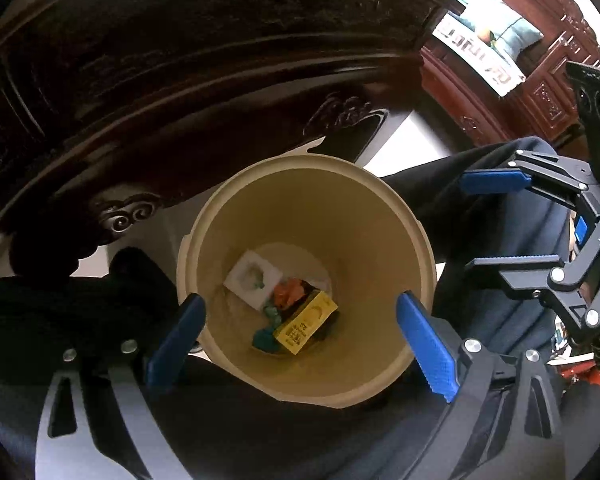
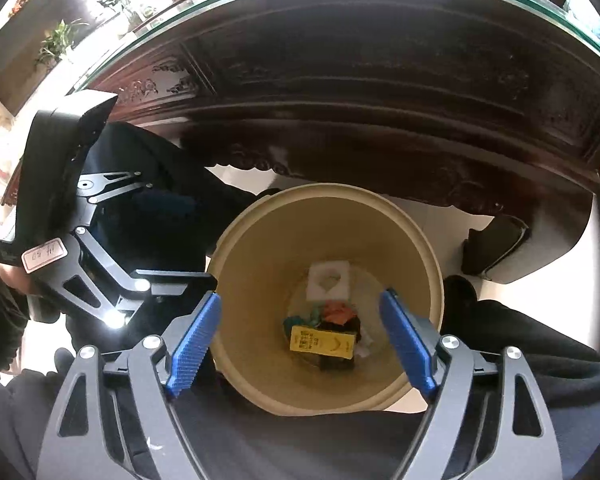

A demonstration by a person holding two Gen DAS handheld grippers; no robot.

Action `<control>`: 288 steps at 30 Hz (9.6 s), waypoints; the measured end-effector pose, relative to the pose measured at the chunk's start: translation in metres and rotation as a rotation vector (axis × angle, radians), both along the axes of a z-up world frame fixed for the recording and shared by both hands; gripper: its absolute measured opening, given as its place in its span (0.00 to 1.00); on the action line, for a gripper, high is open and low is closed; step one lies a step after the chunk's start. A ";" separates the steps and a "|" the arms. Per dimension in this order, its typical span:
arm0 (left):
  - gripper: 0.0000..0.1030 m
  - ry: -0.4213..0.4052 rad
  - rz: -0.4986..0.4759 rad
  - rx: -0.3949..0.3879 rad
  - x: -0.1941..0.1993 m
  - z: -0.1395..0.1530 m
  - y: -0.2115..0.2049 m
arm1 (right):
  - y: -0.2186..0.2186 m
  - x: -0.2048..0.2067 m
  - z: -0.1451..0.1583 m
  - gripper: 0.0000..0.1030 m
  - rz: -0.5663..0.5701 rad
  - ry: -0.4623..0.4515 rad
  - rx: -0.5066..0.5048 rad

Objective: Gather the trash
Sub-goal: 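Return both tools to the table toward the clear bag and red foam, then grasp the clear plastic bag with the left tool while the right tool grasps the red foam square, then carry both items over the tan bin and open both tools to drop them, then return both tools to the table toward the white leaflet and green cloth, then grasp the white printed leaflet with the left tool while the right tool grasps the green cloth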

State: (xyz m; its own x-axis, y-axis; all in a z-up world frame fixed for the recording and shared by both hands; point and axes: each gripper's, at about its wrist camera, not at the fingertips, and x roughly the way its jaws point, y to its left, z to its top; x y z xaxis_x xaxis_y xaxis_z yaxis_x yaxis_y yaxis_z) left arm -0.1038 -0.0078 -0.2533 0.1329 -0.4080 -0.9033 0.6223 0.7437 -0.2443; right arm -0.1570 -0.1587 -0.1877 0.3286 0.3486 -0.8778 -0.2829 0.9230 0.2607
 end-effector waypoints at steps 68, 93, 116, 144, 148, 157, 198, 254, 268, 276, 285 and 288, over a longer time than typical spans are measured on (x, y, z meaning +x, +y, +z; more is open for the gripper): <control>0.36 -0.443 0.251 -0.089 0.390 0.178 -0.007 | -0.035 0.294 0.154 0.92 -0.101 -0.386 0.104; 0.35 -0.494 0.345 -0.191 0.359 0.203 0.059 | 0.029 0.403 0.146 0.65 -0.099 -0.292 0.000; 0.35 -0.474 0.343 -0.223 0.359 0.199 0.065 | 0.050 0.457 0.115 0.16 -0.067 -0.182 -0.194; 0.35 -0.551 0.138 -0.219 0.100 0.228 0.039 | -0.022 0.126 0.191 0.16 -0.004 -0.403 -0.003; 0.35 -0.469 0.113 -0.235 0.059 0.199 0.034 | -0.029 0.073 0.179 0.16 -0.001 -0.395 -0.018; 0.36 -0.236 0.035 -0.191 0.018 0.103 0.008 | -0.047 0.006 0.104 0.16 -0.089 -0.248 -0.011; 0.84 -0.148 0.029 -0.027 0.005 0.030 0.000 | -0.018 -0.006 0.002 0.49 -0.025 -0.017 -0.014; 0.46 -0.503 0.039 0.167 0.428 0.150 -0.161 | -0.142 0.354 0.156 0.92 -0.210 -0.452 0.015; 0.02 -0.379 0.080 0.056 0.447 0.155 -0.138 | -0.126 0.409 0.144 0.92 -0.137 -0.396 0.000; 0.02 -0.345 0.146 -0.033 0.462 0.164 -0.118 | -0.120 0.464 0.131 0.92 -0.136 -0.362 0.020; 0.02 -0.322 0.185 -0.068 0.476 0.160 -0.112 | -0.122 0.531 0.112 0.84 -0.223 -0.223 0.128; 0.02 -0.316 0.192 -0.066 0.478 0.159 -0.110 | -0.121 0.536 0.110 0.61 -0.223 -0.213 0.125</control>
